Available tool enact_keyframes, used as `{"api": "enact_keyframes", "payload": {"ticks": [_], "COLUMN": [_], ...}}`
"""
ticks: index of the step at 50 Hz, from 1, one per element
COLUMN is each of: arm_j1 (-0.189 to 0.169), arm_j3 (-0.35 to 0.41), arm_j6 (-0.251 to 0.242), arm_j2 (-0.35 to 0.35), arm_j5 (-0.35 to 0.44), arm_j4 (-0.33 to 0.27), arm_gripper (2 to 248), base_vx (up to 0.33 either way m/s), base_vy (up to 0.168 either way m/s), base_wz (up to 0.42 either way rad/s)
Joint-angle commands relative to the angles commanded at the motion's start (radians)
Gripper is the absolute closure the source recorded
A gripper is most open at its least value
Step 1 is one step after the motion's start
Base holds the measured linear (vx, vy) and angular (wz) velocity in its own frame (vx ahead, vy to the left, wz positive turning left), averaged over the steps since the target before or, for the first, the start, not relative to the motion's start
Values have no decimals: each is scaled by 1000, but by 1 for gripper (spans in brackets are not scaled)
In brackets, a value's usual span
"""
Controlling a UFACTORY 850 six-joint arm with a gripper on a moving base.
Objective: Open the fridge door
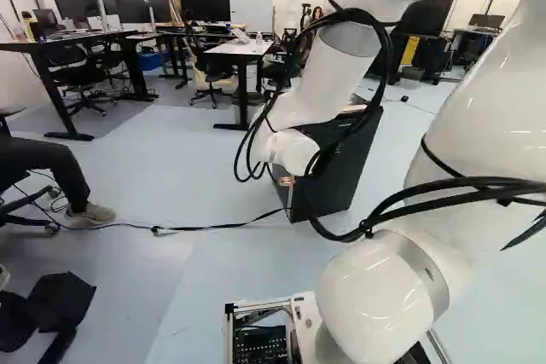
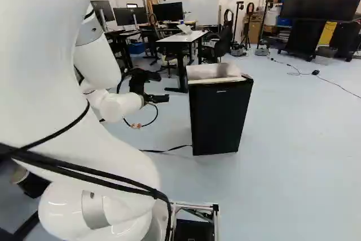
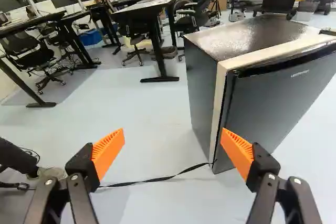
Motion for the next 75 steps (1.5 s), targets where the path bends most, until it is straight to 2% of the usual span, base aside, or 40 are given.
{"api": "enact_keyframes", "payload": {"ticks": [22, 43, 58, 75], "arm_j1": [79, 139, 158, 150], "arm_j3": [-21, -91, -177, -267], "arm_j6": [0, 0, 0, 0], "arm_j2": [-23, -142, -258, -375], "arm_j5": [29, 69, 98, 131], "arm_j4": [129, 254, 345, 448], "arm_gripper": [3, 3, 3, 3], "base_vx": [0, 0, 0, 0], "base_vy": [0, 0, 0, 0], "base_wz": [0, 0, 0, 0]}}
